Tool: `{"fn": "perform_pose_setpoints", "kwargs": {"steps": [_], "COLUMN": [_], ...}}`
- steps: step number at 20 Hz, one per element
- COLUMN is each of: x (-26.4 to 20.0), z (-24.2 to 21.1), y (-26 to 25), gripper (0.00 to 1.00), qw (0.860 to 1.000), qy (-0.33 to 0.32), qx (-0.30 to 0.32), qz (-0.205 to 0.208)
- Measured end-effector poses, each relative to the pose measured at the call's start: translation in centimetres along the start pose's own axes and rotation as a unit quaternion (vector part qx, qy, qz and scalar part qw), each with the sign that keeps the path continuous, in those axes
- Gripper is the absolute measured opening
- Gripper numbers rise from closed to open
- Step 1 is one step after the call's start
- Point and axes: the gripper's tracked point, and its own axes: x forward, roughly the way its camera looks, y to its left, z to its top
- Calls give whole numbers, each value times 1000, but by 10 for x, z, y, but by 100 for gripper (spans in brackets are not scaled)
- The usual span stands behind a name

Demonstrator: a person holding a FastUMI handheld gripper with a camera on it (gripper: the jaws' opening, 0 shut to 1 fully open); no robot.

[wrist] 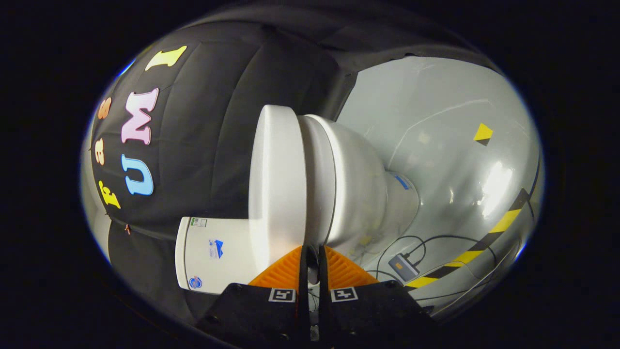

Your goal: Open the toilet lid.

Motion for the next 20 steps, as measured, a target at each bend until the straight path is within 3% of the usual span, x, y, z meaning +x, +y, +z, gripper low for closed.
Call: {"fn": "perform_pose_setpoints", "kwargs": {"steps": [2, 4, 14, 20], "x": [2, 1, -29, -53], "z": [-3, -7, -1, -17], "y": [9, 8, 71, 146], "gripper": [12, 7, 9, 6], "qw": [1000, 999, 981, 977], "qy": [0, 0, -42, -59], "qx": [-5, -23, -128, -165], "qz": [1, -24, -136, -118]}}
